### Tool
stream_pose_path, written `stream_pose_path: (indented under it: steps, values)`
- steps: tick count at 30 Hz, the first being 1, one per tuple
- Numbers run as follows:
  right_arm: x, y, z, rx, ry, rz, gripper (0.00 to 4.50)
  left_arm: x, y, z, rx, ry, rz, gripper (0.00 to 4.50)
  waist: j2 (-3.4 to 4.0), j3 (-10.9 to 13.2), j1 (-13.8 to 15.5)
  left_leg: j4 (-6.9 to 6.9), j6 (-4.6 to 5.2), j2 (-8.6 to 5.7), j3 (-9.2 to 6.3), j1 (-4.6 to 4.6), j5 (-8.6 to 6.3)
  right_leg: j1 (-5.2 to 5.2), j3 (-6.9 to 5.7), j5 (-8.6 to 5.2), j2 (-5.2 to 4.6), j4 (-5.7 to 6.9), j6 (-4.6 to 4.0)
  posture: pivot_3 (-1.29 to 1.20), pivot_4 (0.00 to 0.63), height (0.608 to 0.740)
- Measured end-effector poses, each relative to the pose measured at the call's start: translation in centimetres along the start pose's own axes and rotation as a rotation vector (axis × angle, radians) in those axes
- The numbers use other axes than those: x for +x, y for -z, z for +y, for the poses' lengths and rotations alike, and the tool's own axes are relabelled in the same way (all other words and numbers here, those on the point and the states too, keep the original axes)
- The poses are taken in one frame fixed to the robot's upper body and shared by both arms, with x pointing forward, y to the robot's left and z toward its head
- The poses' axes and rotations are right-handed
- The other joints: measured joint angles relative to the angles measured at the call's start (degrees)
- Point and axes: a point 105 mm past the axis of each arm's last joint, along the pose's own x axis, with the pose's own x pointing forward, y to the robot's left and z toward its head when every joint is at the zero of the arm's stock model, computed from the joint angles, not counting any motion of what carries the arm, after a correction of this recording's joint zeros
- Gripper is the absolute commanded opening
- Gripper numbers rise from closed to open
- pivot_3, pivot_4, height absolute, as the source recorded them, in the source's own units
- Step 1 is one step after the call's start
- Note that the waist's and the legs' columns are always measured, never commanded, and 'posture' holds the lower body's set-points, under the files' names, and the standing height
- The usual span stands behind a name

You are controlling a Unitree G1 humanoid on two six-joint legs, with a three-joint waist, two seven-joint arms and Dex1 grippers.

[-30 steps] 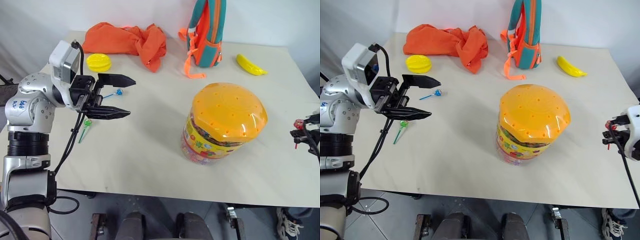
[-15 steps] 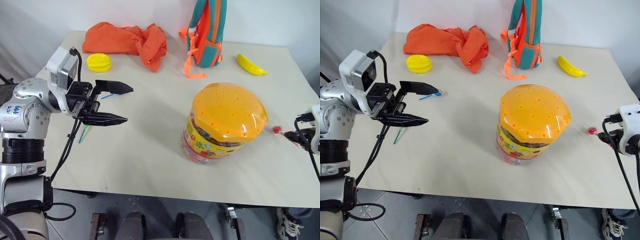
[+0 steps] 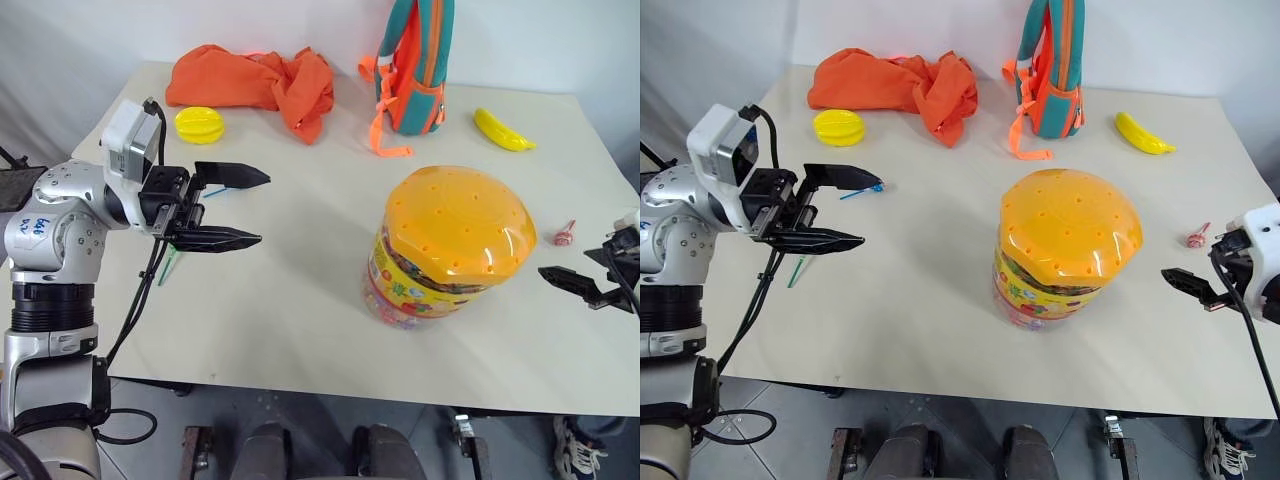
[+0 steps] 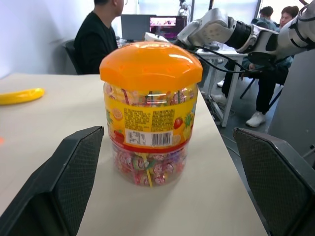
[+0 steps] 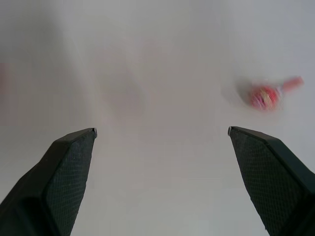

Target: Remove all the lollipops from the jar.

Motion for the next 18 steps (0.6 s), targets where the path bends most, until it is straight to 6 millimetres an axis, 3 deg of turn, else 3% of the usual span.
stream_pose_path:
  steps: [6,10,13,18]
  values:
    - [-0.8,-1.3,3.5,-0.157,-0.217,-0.107,4.49,-0.3,0.1,1.5,-0.032,-0.153,-0.037,4.5,0.0,0.0,0.0,0.0,0.0,-0.01,-0.22,0.01,0.0,0.02,0.0,0.0,-0.01,0.0,0.01,0.0,0.15,0.74]
    - [-0.6,0.1,7.2,-0.309,-0.476,-0.078,4.49,-2.0,4.1,1.3,-0.197,-0.301,0.033,4.5,0.0,0.0,-0.5,-0.11,0.01,0.0,-0.37,0.15,0.0,0.06,0.09,0.01,-0.01,-0.04,0.01,0.0,0.15,0.74]
    - [0.2,0.1,7.2,-0.339,-0.509,-0.087,4.49,-2.9,6.0,0.6,-0.254,-0.386,0.094,4.5,0.0,0.0,-0.8,-0.08,0.01,0.02,-0.4,0.15,0.0,0.07,0.08,0.01,-0.05,-0.03,0.01,0.0,0.15,0.74]
    - [1.5,0.1,6.7,-0.319,-0.51,-0.109,4.49,-4.3,7.5,-2.1,-0.372,-0.446,0.09,4.5,0.01,0.0,-1.3,-0.12,0.01,0.14,-0.53,0.14,0.0,0.08,0.03,0.01,-0.09,-0.01,0.01,0.0,0.15,0.74]
